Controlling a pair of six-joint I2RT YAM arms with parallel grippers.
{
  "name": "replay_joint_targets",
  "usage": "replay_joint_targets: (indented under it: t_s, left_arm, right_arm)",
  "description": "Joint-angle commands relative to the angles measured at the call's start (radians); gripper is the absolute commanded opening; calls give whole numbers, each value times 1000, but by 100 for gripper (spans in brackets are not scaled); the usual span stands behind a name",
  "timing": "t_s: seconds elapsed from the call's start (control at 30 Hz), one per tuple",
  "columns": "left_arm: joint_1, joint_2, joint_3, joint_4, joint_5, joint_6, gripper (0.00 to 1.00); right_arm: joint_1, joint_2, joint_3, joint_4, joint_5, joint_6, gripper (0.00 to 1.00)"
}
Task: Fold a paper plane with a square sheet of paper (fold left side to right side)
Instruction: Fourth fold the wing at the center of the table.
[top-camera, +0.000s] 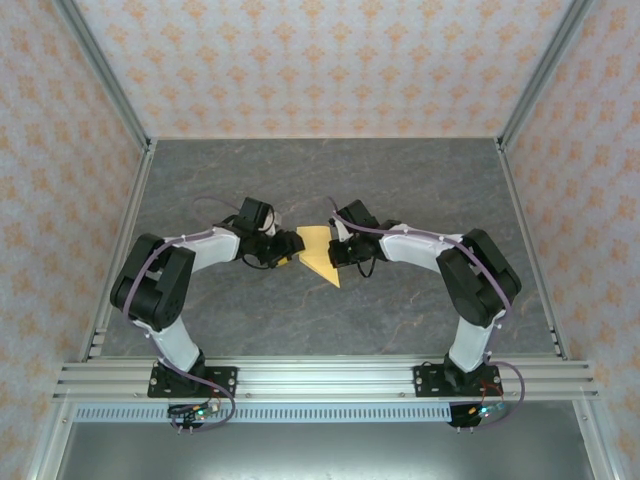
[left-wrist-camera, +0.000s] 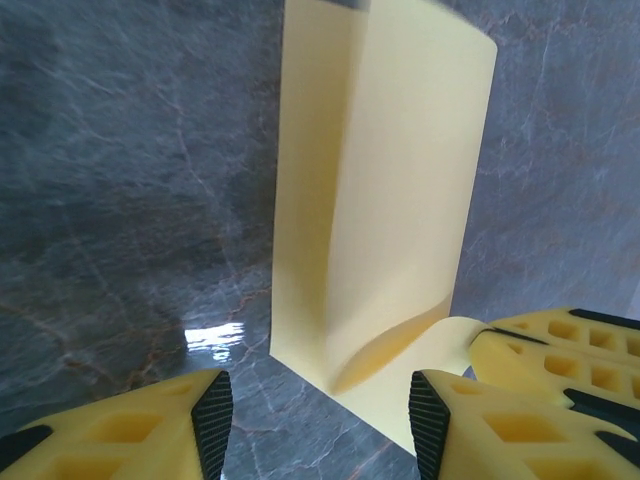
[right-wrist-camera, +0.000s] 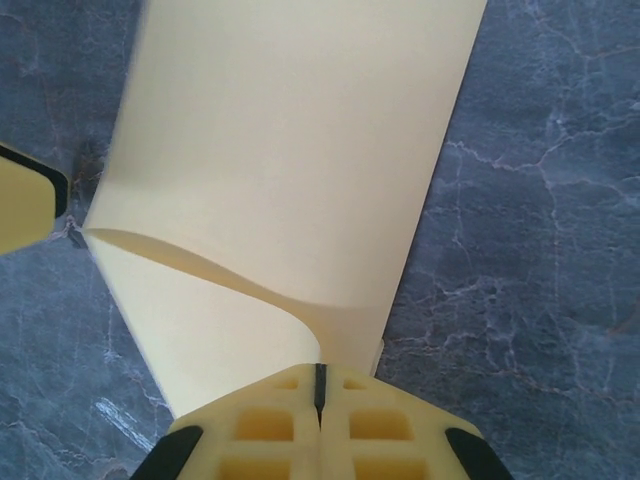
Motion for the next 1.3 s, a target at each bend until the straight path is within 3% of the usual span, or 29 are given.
replay_joint_targets:
  t_s: [0.0,0.23,0.43,0.47,0.63,0.83,1.03,1.27]
  left_arm:
    - [-22,24,41,15,19,-14,53]
    - [-60,71,80,40,19,-36,51]
    - [-72,93,94,84,28,-70,43]
    - [-74,92,94,89,31,-75,42]
    - [-81,75,103,93,36,-86,41]
    - [-81,52,105,80,30,-104,43]
    - [-81,48,113,67,20,-124,43]
    - [-82,52,142,43,28,-157,44]
  right_arm:
    - [-4,-6,22,-12,36,-18,5]
    - [-4,-10,16,-13,33,-17,5]
    - [-4,-34,7,-20,50,-21,8]
    - [-4,-42,4,-24,60,-21,11]
    - [-4,-166,-49,-23,153,-30,40]
    - [77,-318,-159,20,211,-46,54]
    - [197,-339,-300,195,269,-20,56]
    - [244,-239,-307,268,306,-75,56]
